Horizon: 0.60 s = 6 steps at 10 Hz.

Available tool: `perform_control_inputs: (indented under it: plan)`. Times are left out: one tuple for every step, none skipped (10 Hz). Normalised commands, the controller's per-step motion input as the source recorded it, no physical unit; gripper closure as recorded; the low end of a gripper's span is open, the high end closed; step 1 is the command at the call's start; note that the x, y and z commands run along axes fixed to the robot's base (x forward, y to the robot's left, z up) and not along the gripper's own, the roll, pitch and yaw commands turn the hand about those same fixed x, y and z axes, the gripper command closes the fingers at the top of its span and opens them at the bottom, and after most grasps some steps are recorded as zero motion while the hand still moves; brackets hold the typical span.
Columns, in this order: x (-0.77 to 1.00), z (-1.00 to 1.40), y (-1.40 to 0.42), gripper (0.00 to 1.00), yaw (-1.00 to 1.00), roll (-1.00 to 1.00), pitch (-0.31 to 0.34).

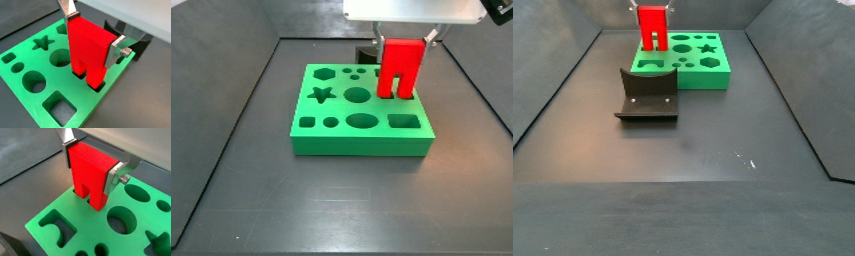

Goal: Insert the double-square object.

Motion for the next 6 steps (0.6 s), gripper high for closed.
perform_control_inputs:
  plan:
    - [0.38, -0.57, -0.16, 1.00, 0.00, 0.33, -0.013]
    - [0.32, -0.48, -0.08, 1.00, 0.31, 0.35, -0.063]
    - [0.18, -0.37, -0.02, 1.00, 0.53, 0.41, -0.057]
    - [0.09, -0.40, 0.00, 1.00, 0.47, 0.36, -0.051]
    - [-0.12, -0.31, 0.00, 1.00, 0.00, 0.12, -0.003]
    - [-0.23, -0.27, 0.00, 1.00, -0.05, 0.00, 0.000]
